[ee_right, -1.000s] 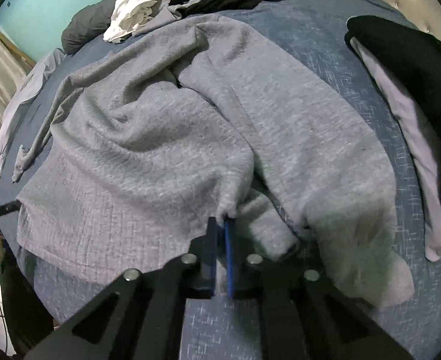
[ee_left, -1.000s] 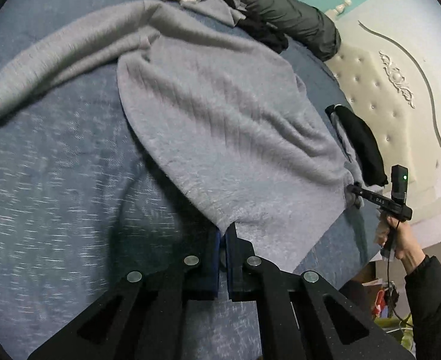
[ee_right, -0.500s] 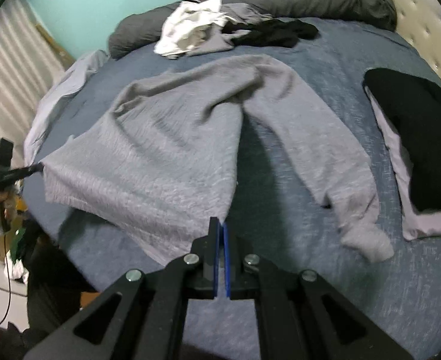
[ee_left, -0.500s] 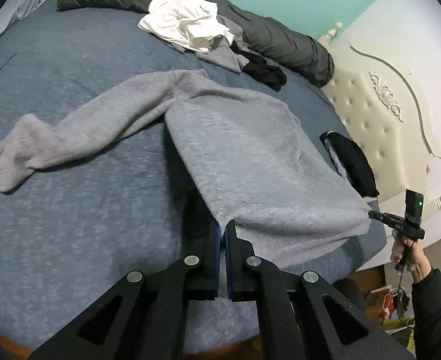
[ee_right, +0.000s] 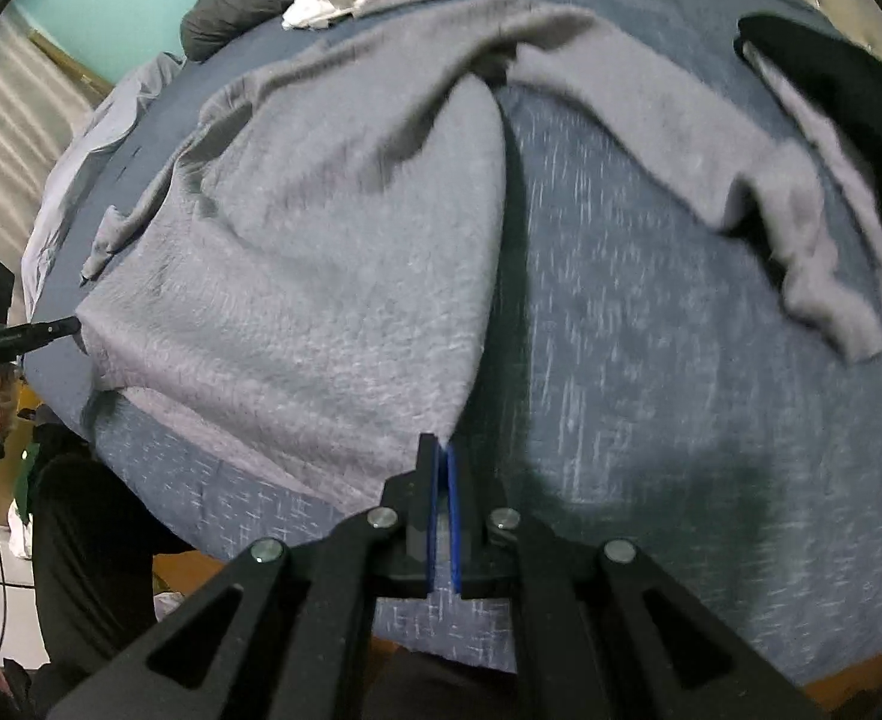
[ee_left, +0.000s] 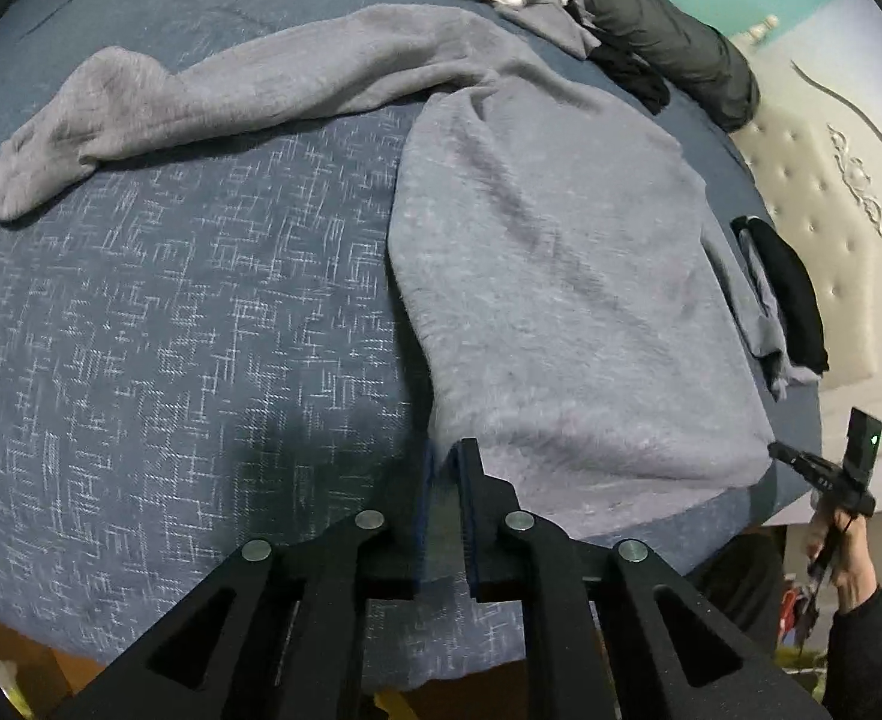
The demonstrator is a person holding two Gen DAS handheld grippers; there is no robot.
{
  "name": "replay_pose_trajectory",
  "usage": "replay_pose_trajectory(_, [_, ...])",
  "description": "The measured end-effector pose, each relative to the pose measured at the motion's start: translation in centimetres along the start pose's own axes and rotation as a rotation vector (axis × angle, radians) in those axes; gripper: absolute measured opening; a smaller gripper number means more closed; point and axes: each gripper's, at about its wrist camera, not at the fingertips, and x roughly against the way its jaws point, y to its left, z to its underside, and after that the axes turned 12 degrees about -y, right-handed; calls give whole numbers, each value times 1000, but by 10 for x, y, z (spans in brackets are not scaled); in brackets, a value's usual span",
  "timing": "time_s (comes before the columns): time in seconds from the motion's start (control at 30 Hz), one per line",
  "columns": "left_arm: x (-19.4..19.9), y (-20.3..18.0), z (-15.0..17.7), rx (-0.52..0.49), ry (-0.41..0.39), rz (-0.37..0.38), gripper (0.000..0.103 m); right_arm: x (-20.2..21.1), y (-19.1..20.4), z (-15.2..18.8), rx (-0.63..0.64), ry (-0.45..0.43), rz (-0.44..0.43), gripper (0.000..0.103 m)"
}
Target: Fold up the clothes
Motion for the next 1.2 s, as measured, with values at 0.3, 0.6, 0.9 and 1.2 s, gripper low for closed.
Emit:
replay_pose_trajectory(0.3, [3, -7, 15, -103, 34, 10, 52, 14, -12, 8, -45, -28, -15, 50])
replay_pose_trajectory(0.6, [-21, -12, 33, -152, 72, 34, 49, -11, 4, 19, 8, 44, -21, 50])
replay_pose_trajectory(0.9, [2, -11, 28, -190, 57, 50, 4, -4, 3, 15, 0, 0, -49, 7])
replay_pose_trajectory(1.2, [55, -11, 30, -221, 60, 40, 3, 43, 17, 4, 85, -19, -94, 5])
